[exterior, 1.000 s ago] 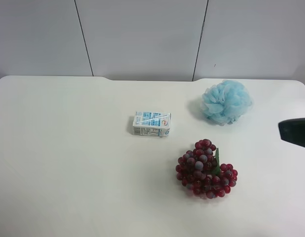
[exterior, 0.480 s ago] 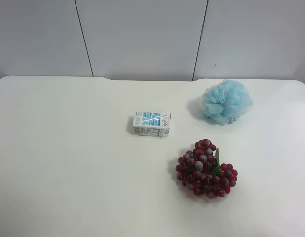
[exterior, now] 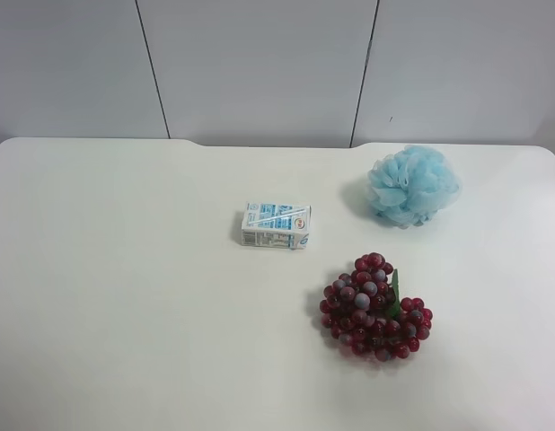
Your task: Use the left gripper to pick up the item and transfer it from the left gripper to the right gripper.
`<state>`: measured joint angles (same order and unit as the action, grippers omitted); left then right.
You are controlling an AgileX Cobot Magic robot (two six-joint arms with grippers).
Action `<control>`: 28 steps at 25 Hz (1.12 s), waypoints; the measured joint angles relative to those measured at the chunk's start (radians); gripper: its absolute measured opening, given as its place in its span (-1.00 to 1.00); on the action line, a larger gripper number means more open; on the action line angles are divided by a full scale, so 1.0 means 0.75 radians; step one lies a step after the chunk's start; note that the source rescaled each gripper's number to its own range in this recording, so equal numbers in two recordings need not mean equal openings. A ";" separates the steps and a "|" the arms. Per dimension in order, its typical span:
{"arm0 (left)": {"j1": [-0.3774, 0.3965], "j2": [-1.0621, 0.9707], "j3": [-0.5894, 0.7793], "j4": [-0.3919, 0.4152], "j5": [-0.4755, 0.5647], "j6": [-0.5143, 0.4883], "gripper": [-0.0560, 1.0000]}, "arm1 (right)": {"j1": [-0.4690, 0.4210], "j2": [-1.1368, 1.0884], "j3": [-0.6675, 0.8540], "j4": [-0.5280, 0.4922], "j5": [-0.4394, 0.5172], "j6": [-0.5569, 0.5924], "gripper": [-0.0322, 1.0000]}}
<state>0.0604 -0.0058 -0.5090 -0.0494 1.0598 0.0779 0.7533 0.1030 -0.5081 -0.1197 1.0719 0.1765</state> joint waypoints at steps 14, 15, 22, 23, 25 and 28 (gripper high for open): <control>0.000 0.000 0.000 0.000 0.000 0.000 1.00 | -0.581 -0.140 0.000 0.002 -0.011 0.000 1.00; 0.000 0.000 0.000 0.000 0.000 0.000 1.00 | -0.647 -0.140 0.000 0.002 -0.011 0.000 1.00; 0.000 0.000 0.000 0.000 0.000 0.000 1.00 | -0.916 -0.140 0.000 0.002 -0.012 0.000 1.00; 0.000 0.000 0.000 0.000 0.000 0.000 1.00 | -0.920 -0.140 0.000 0.002 -0.012 0.000 1.00; 0.000 0.000 0.000 0.000 0.000 0.000 1.00 | -0.922 -0.140 0.000 0.002 -0.012 0.000 1.00; 0.000 0.000 0.000 0.000 0.000 0.000 1.00 | -0.922 -0.140 0.000 0.005 -0.012 0.000 1.00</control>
<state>0.0604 -0.0058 -0.5090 -0.0494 1.0598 0.0779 0.0618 -0.0022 -0.5081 -0.1159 1.0627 0.1765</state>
